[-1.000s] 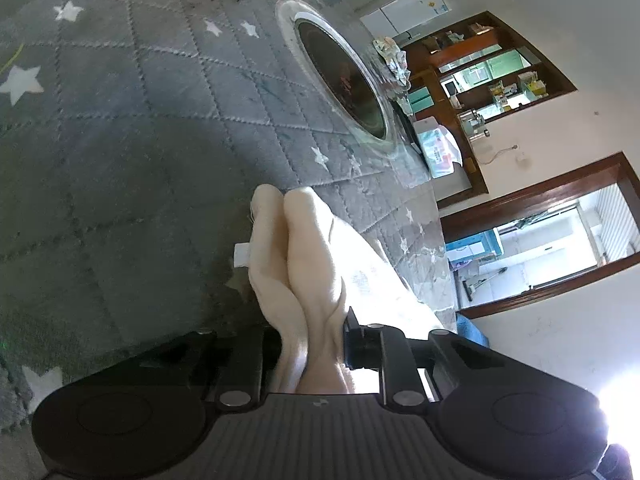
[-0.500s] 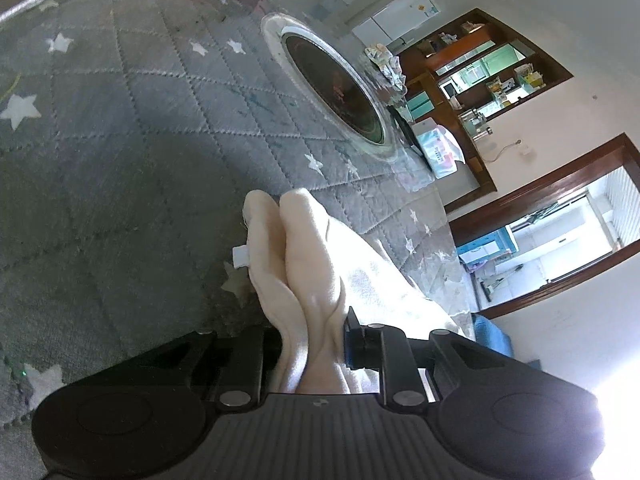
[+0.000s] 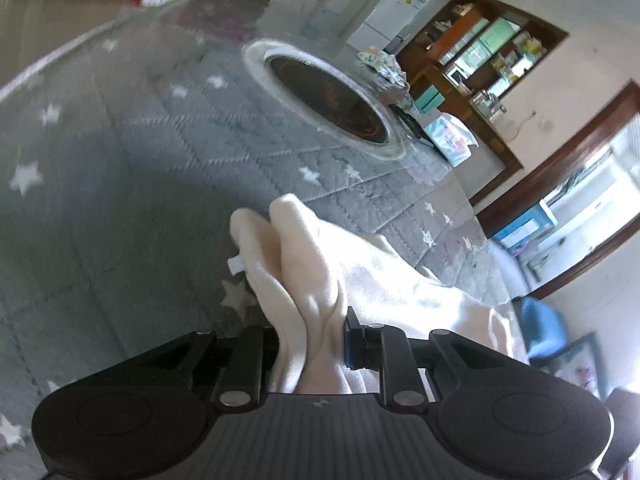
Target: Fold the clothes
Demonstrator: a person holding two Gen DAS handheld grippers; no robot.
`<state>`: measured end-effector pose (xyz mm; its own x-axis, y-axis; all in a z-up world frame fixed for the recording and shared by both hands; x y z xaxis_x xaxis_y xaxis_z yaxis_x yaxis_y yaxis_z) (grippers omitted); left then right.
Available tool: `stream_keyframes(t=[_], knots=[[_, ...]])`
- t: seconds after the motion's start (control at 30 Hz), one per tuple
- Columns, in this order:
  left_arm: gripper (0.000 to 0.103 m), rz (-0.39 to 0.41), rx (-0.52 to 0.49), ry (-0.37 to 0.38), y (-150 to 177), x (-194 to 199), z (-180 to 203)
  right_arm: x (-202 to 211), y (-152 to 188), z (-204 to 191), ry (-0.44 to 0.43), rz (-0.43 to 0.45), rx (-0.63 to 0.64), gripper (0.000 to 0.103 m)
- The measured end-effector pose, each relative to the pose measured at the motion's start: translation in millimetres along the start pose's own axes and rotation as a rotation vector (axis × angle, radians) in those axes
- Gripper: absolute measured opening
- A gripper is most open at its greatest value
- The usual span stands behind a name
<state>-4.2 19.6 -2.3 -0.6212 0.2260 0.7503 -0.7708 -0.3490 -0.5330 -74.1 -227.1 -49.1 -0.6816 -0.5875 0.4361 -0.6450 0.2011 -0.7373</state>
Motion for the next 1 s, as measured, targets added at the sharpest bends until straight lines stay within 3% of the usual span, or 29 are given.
stream_keyframes(t=[0.33, 0.7, 1.0], knots=[[0.019, 0.062, -0.14, 0.035, -16, 23, 51, 27, -25, -24, -0.024, 0.099, 0.054, 0.013], [0.019, 0.087, -0.216, 0.109, -49, 17, 116, 61, -86, -22, 0.062, 0.199, 0.152, 0.013], [0.019, 0.113, -0.245, 0.122, -84, -2, 163, 61, -124, 3, 0.126, 0.239, 0.169, 0.013]])
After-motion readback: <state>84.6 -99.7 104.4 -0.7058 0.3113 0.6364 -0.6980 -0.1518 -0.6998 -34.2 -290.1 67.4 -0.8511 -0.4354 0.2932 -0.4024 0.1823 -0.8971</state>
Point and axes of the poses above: each gripper's, at about its wrist camera, not at the fingertips, and x roughly against the way its jaws point, z to its right, y to its underside, the point moved 4 cm from there along -x, roughly the way its jaws point, and after that the axes turned 11 degrees about -y, right-handed, at the moved point
